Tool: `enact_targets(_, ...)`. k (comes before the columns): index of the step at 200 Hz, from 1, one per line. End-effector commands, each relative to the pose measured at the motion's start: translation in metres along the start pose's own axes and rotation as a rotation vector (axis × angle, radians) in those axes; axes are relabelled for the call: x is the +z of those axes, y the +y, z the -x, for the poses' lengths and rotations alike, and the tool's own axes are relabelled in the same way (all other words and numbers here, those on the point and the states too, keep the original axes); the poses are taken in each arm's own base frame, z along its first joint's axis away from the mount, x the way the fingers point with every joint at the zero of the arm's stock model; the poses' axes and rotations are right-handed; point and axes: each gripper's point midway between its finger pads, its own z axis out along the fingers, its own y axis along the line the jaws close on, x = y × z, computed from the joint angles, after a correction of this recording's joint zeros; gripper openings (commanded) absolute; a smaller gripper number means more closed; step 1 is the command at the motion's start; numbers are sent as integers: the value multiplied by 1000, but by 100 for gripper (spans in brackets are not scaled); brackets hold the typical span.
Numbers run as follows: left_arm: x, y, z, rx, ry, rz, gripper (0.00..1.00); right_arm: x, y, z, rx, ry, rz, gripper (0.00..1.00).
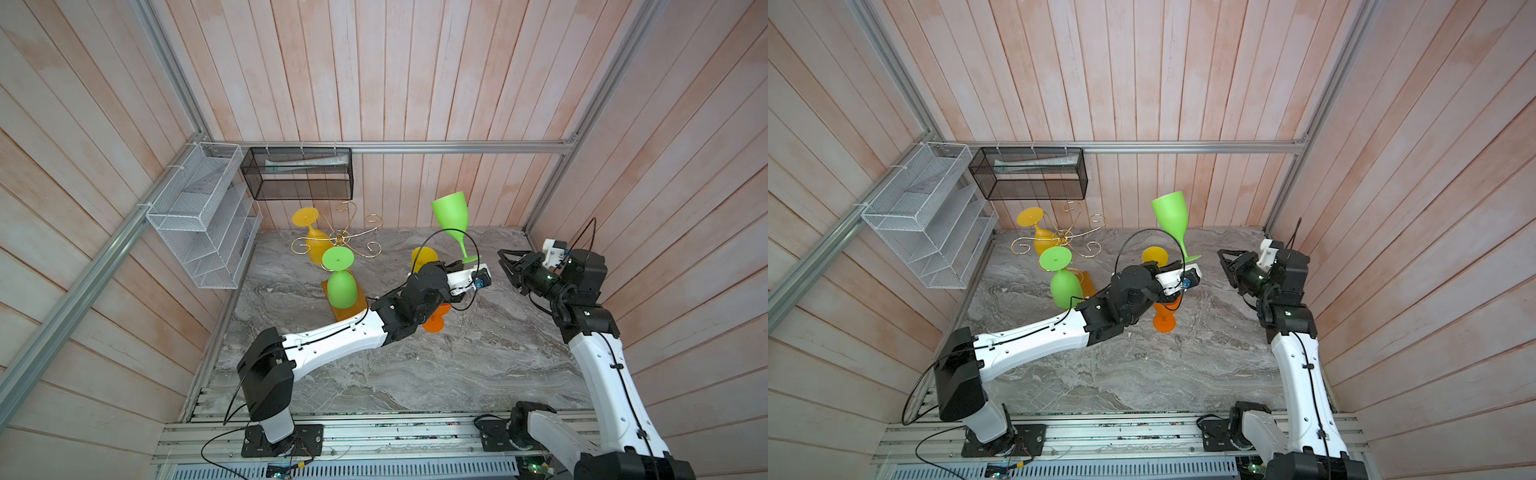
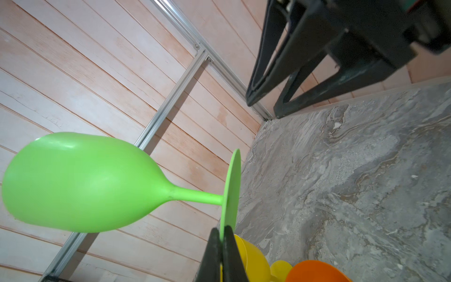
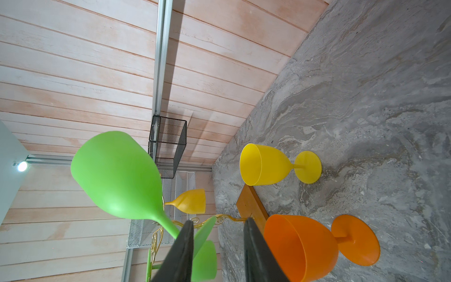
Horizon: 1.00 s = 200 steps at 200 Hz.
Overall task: Take the wine glass off the wine glass rack
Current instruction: Pick up the wine glass from the wine glass rack.
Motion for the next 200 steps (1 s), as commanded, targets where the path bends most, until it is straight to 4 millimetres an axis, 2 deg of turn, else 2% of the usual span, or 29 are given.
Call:
enact_targets(1,5,6,3,63,2,68,0,-8,13,4,-11,-20,13,32)
enact_targets(121,23,-12,-2,155,0,91,0,0,7,-11,18,57,16,31)
enact_targets(200,34,-17,2,198,-15,129,0,23,5,-33,20,144,-5,31)
